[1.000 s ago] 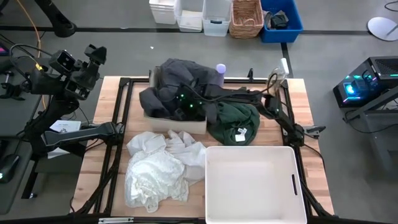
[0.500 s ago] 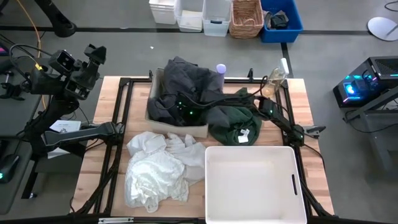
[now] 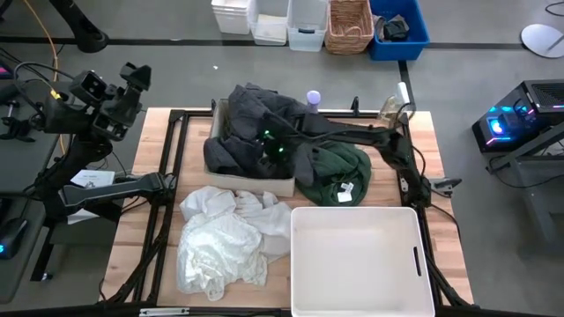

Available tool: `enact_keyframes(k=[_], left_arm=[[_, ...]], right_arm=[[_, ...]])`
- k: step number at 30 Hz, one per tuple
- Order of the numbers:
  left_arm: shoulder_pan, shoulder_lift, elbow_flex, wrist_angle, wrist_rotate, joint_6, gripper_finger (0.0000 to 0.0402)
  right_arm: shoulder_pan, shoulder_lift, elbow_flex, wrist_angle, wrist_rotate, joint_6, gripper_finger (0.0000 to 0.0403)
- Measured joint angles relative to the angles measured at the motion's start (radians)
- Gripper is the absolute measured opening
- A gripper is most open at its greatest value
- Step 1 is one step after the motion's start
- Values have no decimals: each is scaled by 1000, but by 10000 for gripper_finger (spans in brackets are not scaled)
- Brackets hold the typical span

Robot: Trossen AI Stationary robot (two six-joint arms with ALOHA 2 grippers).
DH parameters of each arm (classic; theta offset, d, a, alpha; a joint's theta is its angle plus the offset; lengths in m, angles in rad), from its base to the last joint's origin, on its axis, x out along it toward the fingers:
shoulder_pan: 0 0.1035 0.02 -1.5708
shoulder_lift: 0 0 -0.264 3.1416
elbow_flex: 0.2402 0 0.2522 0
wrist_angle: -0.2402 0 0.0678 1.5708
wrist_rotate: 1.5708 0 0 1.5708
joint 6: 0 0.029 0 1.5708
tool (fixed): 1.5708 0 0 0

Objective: Sort clothes
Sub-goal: Move the gray long pants from the white bin into the gray bin

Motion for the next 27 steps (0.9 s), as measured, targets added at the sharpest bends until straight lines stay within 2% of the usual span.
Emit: enact_keyframes(k=[5, 9, 15, 17, 20, 24, 27], left_arm=[[0, 0, 0, -1, 0, 0, 296], [0, 0, 0, -20, 0, 2, 296], [0, 3, 0, -61, 0, 41, 296], [0, 6, 0, -69, 0, 42, 296], [0, 9, 0, -70, 0, 39, 296], [0, 8, 0, -68, 0, 24, 296], [0, 9, 0, -68, 0, 12, 296]], right_arm=[[-11, -117, 0, -17, 30, -36, 256], [-7, -235, 2, -114, 150, -107, 256], [54, -369, -28, -383, 372, -182, 257], [75, -419, -117, -423, 422, -182, 257], [86, -513, -351, -343, 443, -144, 257], [46, -651, -685, -45, 447, -67, 257], [-10, -679, -883, 155, 472, -10, 256]])
